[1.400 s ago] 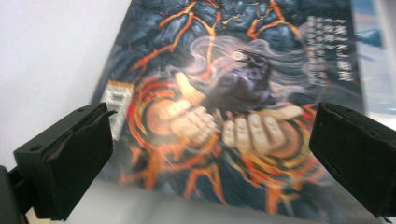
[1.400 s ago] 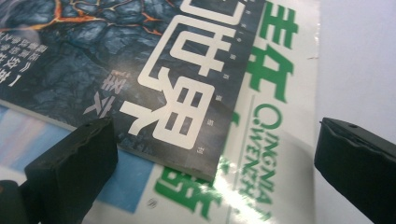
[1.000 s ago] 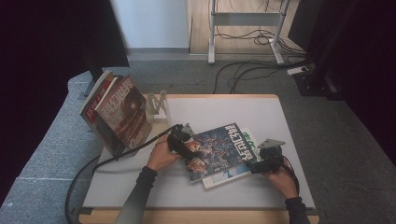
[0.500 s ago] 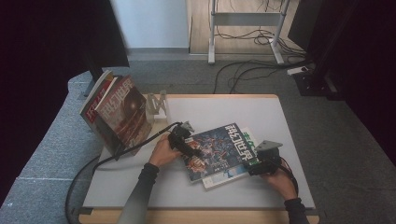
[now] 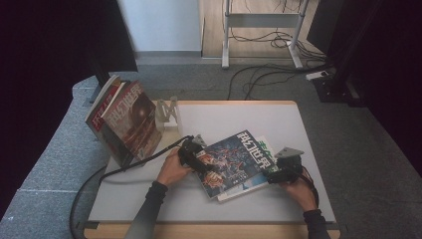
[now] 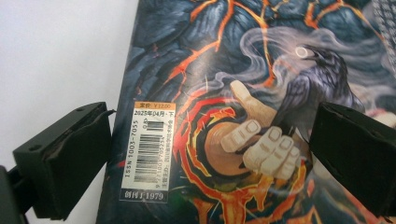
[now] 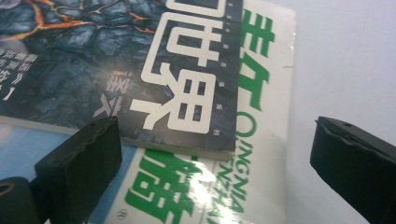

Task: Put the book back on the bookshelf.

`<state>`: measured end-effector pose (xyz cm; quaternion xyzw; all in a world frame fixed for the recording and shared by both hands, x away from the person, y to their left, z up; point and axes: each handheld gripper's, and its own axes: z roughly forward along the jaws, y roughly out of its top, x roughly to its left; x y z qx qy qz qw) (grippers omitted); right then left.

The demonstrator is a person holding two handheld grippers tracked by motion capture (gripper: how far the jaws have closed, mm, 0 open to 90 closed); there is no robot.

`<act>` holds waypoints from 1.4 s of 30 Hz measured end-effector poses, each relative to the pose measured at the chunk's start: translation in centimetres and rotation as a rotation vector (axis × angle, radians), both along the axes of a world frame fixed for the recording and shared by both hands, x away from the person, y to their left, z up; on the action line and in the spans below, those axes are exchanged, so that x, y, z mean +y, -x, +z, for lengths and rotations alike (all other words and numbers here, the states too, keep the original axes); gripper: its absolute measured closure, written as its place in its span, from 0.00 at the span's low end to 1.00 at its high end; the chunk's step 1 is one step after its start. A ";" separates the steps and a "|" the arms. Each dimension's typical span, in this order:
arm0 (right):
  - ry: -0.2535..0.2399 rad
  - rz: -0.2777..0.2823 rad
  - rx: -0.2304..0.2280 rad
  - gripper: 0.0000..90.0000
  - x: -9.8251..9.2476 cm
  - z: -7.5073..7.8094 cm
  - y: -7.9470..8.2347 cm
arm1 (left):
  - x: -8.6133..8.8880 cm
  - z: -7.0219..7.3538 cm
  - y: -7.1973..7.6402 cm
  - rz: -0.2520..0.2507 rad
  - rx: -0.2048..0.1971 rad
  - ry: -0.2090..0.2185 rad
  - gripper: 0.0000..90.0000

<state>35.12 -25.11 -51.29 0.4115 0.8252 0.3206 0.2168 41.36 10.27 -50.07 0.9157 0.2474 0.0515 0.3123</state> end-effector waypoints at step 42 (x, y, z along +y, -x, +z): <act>0.020 -0.042 0.024 0.06 -1.0 0.6 -1.7 | 0.1 -0.4 8.8 -0.042 -0.032 0.062 0.00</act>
